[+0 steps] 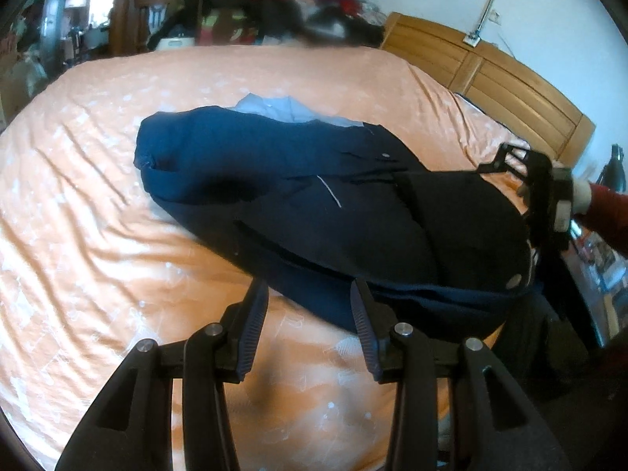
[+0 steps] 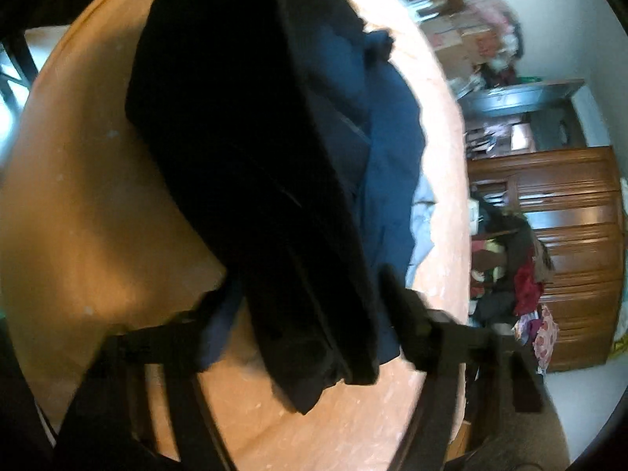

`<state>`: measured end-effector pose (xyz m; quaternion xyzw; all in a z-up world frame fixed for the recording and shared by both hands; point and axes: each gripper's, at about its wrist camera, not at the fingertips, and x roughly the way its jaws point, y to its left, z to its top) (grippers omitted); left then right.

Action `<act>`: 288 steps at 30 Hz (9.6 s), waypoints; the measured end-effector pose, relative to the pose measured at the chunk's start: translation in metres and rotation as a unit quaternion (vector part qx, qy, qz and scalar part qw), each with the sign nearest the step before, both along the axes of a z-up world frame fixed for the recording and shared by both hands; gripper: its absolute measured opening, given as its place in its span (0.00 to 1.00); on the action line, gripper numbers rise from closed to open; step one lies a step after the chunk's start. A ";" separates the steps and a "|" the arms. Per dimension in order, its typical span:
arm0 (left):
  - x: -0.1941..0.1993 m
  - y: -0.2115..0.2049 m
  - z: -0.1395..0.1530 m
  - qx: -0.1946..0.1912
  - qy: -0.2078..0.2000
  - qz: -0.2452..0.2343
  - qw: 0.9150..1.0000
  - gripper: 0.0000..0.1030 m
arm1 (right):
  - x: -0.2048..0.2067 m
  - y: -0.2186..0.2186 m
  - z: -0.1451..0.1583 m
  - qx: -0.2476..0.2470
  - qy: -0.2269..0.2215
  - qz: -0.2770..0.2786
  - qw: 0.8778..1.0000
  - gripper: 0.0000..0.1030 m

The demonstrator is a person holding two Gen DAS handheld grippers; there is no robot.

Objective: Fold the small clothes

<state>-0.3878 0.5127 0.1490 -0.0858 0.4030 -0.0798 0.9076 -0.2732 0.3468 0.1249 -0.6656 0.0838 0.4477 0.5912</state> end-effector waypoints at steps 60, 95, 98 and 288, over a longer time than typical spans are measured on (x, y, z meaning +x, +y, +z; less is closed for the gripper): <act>-0.116 0.060 0.104 -0.242 -0.242 0.197 0.919 0.01 | -0.081 -0.071 0.108 0.135 0.080 -0.279 0.947 0.02; 0.260 0.164 -0.057 -0.148 -0.063 0.274 0.948 0.04 | 0.313 -0.075 -0.048 0.285 0.561 -0.417 0.656 0.29; 0.254 0.158 -0.052 -0.150 -0.068 0.271 0.948 0.04 | 0.296 -0.078 -0.033 0.307 0.587 -0.393 0.638 0.29; 0.033 0.204 -0.066 -0.351 -0.044 0.239 0.904 0.45 | 0.096 0.150 -0.050 0.258 0.321 -0.293 0.863 0.95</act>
